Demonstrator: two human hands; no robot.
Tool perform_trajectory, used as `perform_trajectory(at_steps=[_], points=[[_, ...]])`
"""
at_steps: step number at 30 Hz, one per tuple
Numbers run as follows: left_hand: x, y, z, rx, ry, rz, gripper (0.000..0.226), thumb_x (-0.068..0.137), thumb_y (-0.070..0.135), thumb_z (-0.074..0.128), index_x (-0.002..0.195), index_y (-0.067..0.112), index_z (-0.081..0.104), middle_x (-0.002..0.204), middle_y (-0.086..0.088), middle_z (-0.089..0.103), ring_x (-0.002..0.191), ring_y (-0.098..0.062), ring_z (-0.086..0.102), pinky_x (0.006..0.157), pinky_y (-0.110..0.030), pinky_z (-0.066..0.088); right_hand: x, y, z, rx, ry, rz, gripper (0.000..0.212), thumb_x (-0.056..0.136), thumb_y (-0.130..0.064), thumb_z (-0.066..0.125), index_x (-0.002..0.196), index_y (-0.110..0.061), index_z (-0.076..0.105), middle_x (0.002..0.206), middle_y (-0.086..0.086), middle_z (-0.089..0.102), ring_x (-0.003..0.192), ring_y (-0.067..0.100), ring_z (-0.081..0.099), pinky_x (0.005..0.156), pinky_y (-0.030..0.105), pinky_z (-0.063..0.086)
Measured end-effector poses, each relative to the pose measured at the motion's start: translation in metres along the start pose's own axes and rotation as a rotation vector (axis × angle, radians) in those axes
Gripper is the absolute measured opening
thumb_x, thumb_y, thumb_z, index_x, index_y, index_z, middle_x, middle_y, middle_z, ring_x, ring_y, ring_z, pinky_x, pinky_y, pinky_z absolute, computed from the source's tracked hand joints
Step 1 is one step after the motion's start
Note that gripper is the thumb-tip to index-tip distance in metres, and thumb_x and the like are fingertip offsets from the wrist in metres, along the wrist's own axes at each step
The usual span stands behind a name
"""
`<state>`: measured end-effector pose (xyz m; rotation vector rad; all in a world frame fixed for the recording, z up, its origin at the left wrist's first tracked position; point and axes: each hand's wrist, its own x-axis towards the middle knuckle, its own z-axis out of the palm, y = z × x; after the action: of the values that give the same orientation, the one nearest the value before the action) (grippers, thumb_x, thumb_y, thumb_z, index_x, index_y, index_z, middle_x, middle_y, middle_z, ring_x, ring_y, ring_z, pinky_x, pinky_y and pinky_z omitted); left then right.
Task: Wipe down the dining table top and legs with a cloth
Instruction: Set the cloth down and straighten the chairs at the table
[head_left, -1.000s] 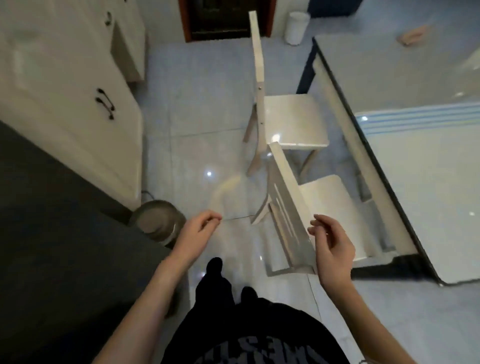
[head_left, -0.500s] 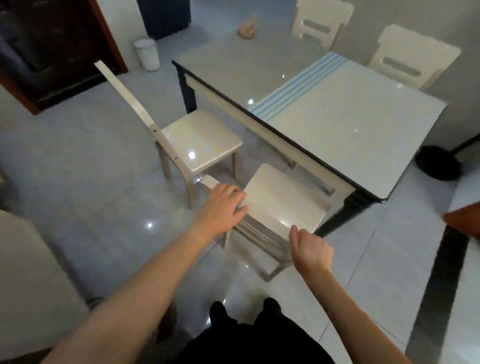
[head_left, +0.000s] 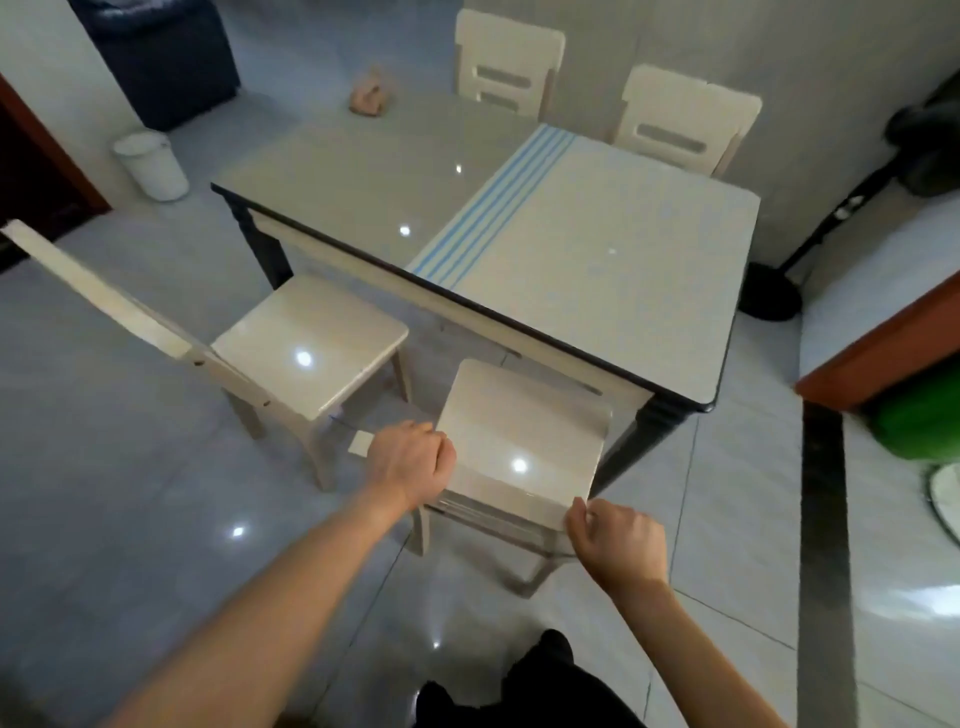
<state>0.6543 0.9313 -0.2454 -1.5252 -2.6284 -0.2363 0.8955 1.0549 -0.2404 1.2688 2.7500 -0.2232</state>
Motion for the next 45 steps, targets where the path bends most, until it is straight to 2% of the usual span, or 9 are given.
perform_trajectory(at_steps=[9,13,17,22,25,31,35,40,45], points=[[0.078,-0.036,0.008,-0.052,0.028,0.051,0.044,0.078,0.030,0.030,0.047,0.014,0.057,0.051,-0.004,0.054,0.049,-0.027,0.053,0.045,-0.023,0.027,0.061,-0.026,-0.004,0.054,0.081,0.070,0.052,0.094,-0.040,0.040,0.048,-0.018,0.042,0.041,-0.005,0.038,0.034,0.020,0.043,0.039,0.024,0.036],[0.117,-0.052,0.016,-0.042,0.009,0.081,0.050,0.081,0.033,0.025,0.050,0.015,0.059,0.054,-0.001,0.054,0.051,-0.021,0.049,0.047,-0.023,0.024,0.095,-0.034,-0.008,0.069,0.131,0.079,0.055,0.092,-0.047,0.028,0.045,-0.019,0.038,0.037,-0.007,0.033,0.030,0.017,0.037,0.037,0.017,0.025],[0.160,-0.054,0.020,-0.057,-0.012,0.081,0.048,0.081,0.031,0.027,0.049,0.014,0.058,0.052,0.000,0.052,0.050,-0.018,0.043,0.046,-0.023,0.022,0.135,-0.026,-0.010,0.067,0.162,0.080,0.060,0.091,-0.048,0.023,0.044,-0.016,0.042,0.036,-0.004,0.038,0.030,0.019,0.037,0.037,0.020,0.031],[0.206,-0.050,0.025,-0.092,-0.016,0.117,0.047,0.082,0.033,0.023,0.050,0.017,0.055,0.053,0.004,0.041,0.052,-0.016,0.039,0.044,-0.022,0.013,0.179,-0.015,-0.024,0.050,0.221,0.095,0.054,0.091,-0.045,0.029,0.045,-0.018,0.041,0.037,-0.006,0.032,0.032,0.008,0.019,0.042,0.016,0.011],[0.233,-0.052,0.030,-0.114,-0.036,0.123,0.048,0.082,0.033,0.023,0.054,0.016,0.058,0.057,0.005,0.041,0.055,-0.017,0.041,0.045,-0.024,0.020,0.202,-0.009,-0.024,0.031,0.217,0.102,0.059,0.090,-0.046,0.029,0.046,-0.013,0.048,0.039,0.000,0.043,0.034,0.018,0.031,0.043,0.019,0.018],[0.281,-0.057,0.037,-0.115,-0.084,0.158,0.048,0.083,0.034,0.023,0.063,0.016,0.063,0.068,0.000,0.057,0.063,-0.018,0.043,0.051,-0.028,0.025,0.240,-0.011,-0.033,0.073,0.235,0.157,0.049,0.084,-0.045,0.031,0.045,-0.017,0.043,0.037,0.003,0.042,0.036,0.030,0.049,0.045,0.023,0.024],[0.305,-0.055,0.038,-0.135,-0.109,0.197,0.053,0.085,0.036,0.019,0.063,0.015,0.063,0.066,-0.001,0.057,0.063,-0.020,0.050,0.052,-0.028,0.032,0.260,-0.007,-0.040,0.091,0.262,0.178,0.055,0.083,-0.045,0.030,0.046,-0.012,0.053,0.038,0.004,0.048,0.037,0.030,0.050,0.044,0.022,0.022],[0.318,-0.046,0.039,-0.154,-0.163,0.186,0.050,0.086,0.033,0.023,0.060,0.014,0.062,0.062,-0.001,0.053,0.061,-0.022,0.049,0.052,-0.030,0.036,0.276,0.009,-0.042,0.117,0.232,0.199,0.062,0.085,-0.052,0.023,0.052,-0.011,0.055,0.045,0.010,0.054,0.046,0.035,0.055,0.048,0.033,0.043],[0.306,-0.020,0.041,-0.152,-0.217,0.224,0.046,0.091,0.032,0.029,0.072,0.012,0.066,0.074,-0.006,0.060,0.068,-0.025,0.051,0.057,-0.032,0.036,0.262,0.027,-0.044,0.152,0.257,0.197,0.041,0.084,-0.047,0.027,0.051,-0.026,0.036,0.042,-0.002,0.041,0.042,0.031,0.049,0.047,0.034,0.044]])
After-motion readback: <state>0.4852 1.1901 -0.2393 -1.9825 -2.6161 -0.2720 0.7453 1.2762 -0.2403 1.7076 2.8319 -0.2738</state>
